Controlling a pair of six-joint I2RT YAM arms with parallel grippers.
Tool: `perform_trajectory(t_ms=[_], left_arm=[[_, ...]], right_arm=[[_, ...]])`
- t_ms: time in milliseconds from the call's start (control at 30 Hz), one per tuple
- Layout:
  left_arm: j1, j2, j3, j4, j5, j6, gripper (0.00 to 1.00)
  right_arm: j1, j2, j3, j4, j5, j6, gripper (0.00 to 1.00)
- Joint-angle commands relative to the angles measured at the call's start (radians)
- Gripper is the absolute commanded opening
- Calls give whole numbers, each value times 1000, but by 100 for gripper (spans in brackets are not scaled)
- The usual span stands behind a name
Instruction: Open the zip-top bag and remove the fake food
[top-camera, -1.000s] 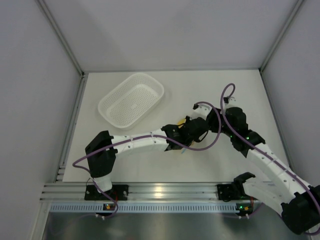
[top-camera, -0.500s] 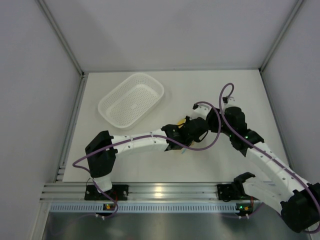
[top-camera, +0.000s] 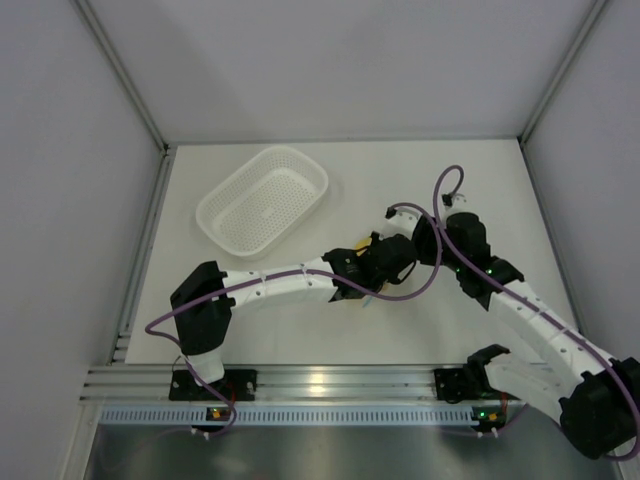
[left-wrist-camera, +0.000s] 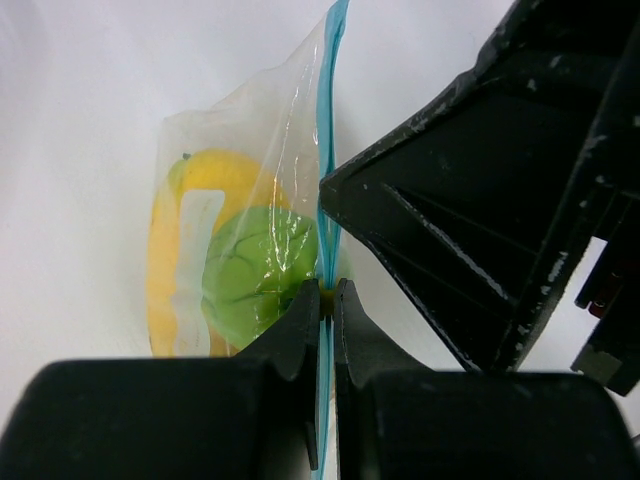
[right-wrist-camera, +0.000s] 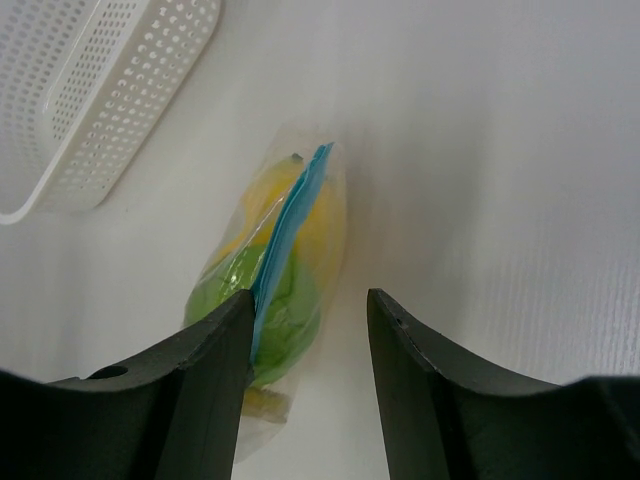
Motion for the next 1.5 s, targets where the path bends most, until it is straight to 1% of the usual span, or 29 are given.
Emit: perform_trajectory(t_ms=[0, 200, 300, 400, 533, 600, 633, 667, 700, 733, 767, 833, 867, 933, 967, 1100, 1167, 1300, 1467], left_arm=[[0, -29, 25, 9, -1, -14, 0], [0, -32, 13, 32, 23, 13, 0], [0, -36, 1, 50, 37, 20, 0], [0, -36, 1, 53, 54, 46, 0], [0, -36, 7, 53, 125, 98, 0], [0, -50, 5, 53, 146, 127, 0], [0, -56, 2, 53, 184, 142, 0], [0, -62, -1, 53, 201, 156, 0], [0, -76, -4, 52, 218, 180, 0], [0, -85, -7, 52, 241, 194, 0], [0, -104, -19, 50, 250, 201, 0], [3, -119, -33, 49, 266, 220, 0], [5, -139, -48, 49, 263, 222, 0], [14, -154, -65, 49, 255, 221, 0], [17, -168, -71, 41, 252, 219, 0], [39, -199, -99, 12, 240, 220, 0], [45, -214, -105, -8, 237, 227, 0], [51, -227, -111, -49, 295, 245, 0], [51, -236, -131, -86, 342, 239, 0]], right_arm=[[-13, 28, -3, 57, 0, -10, 49], [-13, 72, 14, 58, 17, -4, 48], [-12, 89, 29, 66, 7, 7, 45], [-10, 98, 41, 81, -4, 19, 45], [-9, 117, 70, 86, 26, 12, 45], [-10, 161, 112, 62, 77, -17, 45], [-12, 177, 127, 51, 117, -49, 43], [-13, 192, 158, 40, 132, -65, 41], [-22, 218, 172, 25, 151, -97, 35], [-26, 227, 181, 19, 187, -111, 33], [-35, 235, 202, 14, 204, -126, 28], [-45, 256, 221, 6, 243, -165, 25], [-61, 270, 242, -1, 249, -172, 12], [-84, 276, 253, -9, 257, -185, 2], [-98, 273, 255, -6, 258, -188, 0], [-113, 275, 258, -7, 301, -200, 0], [-115, 287, 281, -30, 347, -206, 0], [-115, 312, 340, -75, 483, -238, 0], [-121, 359, 408, -139, 600, -274, 0]])
